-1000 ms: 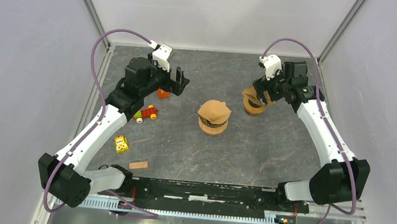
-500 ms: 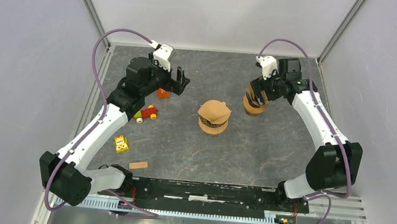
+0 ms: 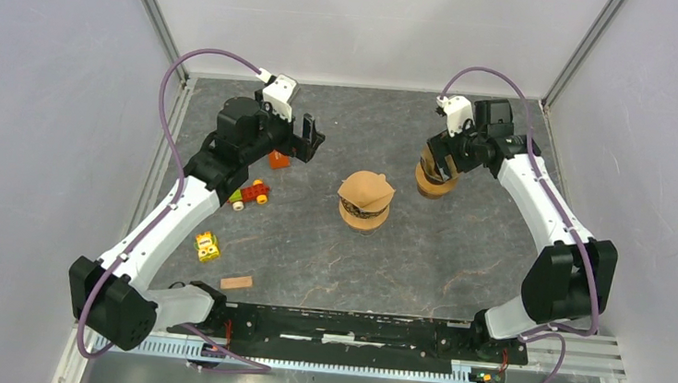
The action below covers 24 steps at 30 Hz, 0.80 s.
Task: Place the coffee filter in the dripper
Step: Adjust the coffee filter in the coffee dripper.
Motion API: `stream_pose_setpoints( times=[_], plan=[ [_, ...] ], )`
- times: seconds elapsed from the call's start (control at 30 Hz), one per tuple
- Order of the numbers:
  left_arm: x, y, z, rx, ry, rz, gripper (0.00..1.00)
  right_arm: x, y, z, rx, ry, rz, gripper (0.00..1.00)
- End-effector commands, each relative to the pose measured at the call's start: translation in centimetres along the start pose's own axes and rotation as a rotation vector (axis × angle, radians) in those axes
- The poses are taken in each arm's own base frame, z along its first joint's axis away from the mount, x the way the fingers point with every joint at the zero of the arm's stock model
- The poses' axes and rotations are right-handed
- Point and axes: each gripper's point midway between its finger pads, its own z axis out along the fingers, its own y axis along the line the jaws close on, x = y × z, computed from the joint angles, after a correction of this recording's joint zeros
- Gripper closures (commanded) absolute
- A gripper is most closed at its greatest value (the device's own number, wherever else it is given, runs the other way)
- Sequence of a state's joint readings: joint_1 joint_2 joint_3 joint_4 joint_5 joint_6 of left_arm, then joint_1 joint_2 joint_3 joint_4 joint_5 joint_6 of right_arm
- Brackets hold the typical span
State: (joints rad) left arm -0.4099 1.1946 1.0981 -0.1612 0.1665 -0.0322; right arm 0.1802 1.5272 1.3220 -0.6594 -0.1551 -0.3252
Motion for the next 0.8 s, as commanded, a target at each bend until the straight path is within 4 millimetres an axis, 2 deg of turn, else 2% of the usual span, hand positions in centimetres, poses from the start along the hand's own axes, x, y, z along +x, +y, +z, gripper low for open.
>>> stream_pose_setpoints(
  times=[0.0,0.43,0.77],
  plan=[
    [-1.3,0.1,0.1,0.003,-0.051,0.011,0.0,-0.4,-0.4,0.1,0.012,-0.001,0.009,0.07],
    [-1.5,0.0,0.0,0.006,-0.057,0.015,0.0,-2.9,-1.2,-1.7,0.029,-0.048,-0.001,0.07],
    [-1.4,0.0,0.0,0.006,-0.057,0.015,0.0,-3.4,-1.3,-2.6,0.036,-0.053,-0.01,0.07]
  ],
)
